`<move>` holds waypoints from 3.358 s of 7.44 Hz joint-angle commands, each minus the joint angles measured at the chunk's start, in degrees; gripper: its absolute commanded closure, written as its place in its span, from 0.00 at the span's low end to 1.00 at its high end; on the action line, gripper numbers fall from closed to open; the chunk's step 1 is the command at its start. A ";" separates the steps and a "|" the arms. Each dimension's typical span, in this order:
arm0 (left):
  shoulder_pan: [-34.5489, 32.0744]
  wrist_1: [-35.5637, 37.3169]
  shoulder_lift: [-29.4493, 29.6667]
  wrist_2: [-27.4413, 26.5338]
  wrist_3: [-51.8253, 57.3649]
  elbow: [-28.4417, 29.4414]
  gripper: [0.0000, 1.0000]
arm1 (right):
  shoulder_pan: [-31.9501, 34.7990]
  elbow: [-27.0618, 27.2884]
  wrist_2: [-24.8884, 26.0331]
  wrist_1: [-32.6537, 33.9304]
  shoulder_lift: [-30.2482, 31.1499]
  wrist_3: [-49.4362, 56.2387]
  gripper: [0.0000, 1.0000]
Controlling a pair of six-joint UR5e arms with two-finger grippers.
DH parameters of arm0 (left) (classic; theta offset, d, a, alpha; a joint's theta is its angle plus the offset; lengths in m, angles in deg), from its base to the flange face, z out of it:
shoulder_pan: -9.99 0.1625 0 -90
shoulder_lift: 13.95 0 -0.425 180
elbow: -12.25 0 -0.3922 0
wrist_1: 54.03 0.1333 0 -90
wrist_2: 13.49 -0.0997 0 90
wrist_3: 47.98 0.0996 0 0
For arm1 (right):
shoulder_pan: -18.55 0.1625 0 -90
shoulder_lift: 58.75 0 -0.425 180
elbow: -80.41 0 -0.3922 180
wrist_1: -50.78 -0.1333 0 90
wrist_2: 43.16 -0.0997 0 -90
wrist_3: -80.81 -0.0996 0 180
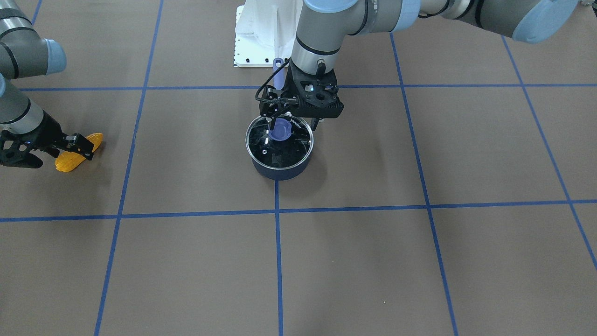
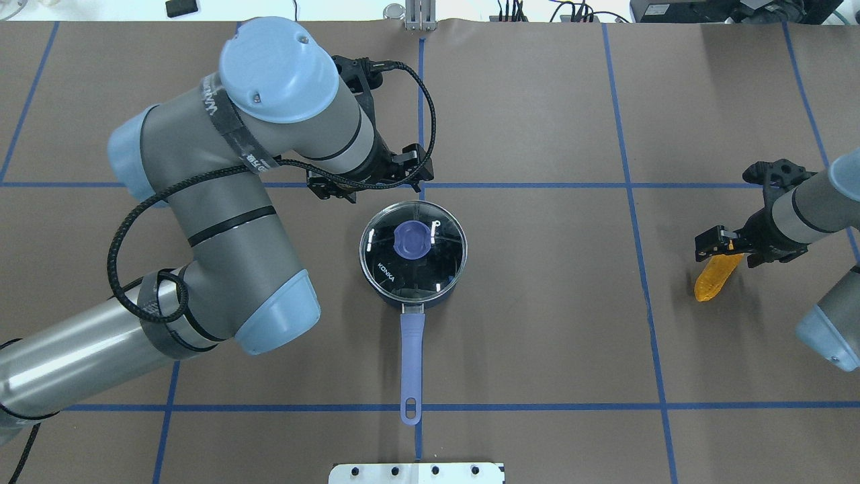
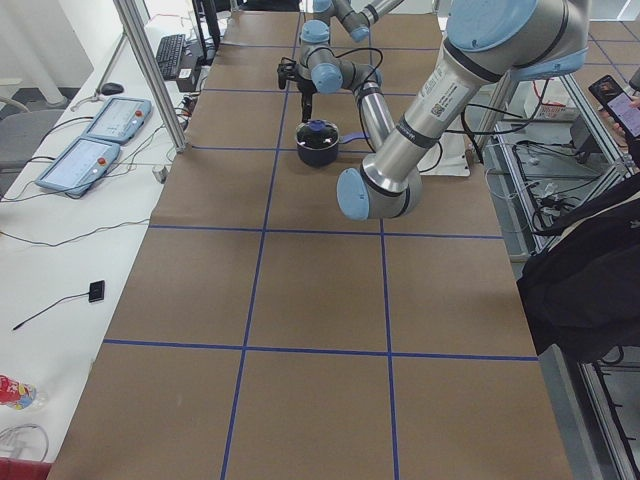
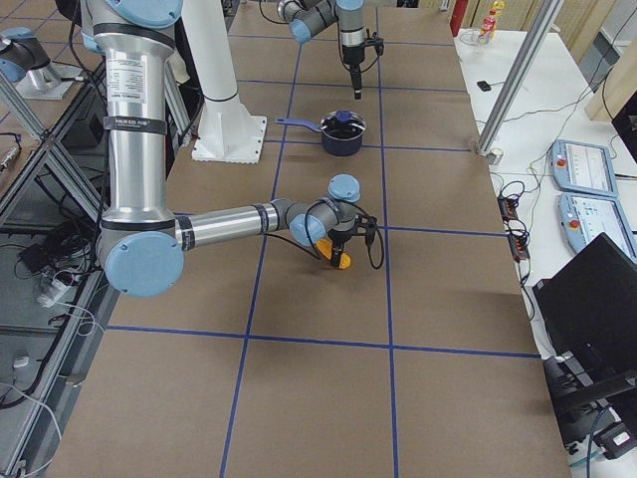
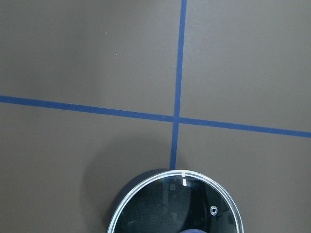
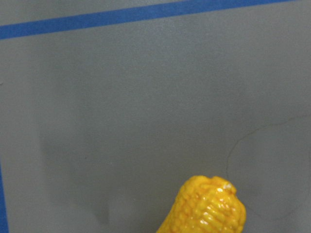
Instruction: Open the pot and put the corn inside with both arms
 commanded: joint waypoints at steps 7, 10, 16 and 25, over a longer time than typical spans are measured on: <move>4.19 -0.62 1.68 -3.99 0.19 5.57 0.02 | 1.12 0.70 -2.03 0.13 -0.24 0.31 0.69; 6.31 -0.71 1.50 -5.23 0.45 6.71 0.02 | 6.92 0.53 -8.79 0.48 -1.47 0.40 0.74; 6.48 -0.62 1.94 -5.41 2.37 7.33 0.39 | 10.36 1.58 -11.35 6.99 -6.66 0.40 0.73; -0.62 0.43 -6.19 0.38 13.77 -2.57 0.47 | 8.08 5.27 -10.48 24.97 -21.83 -5.20 0.70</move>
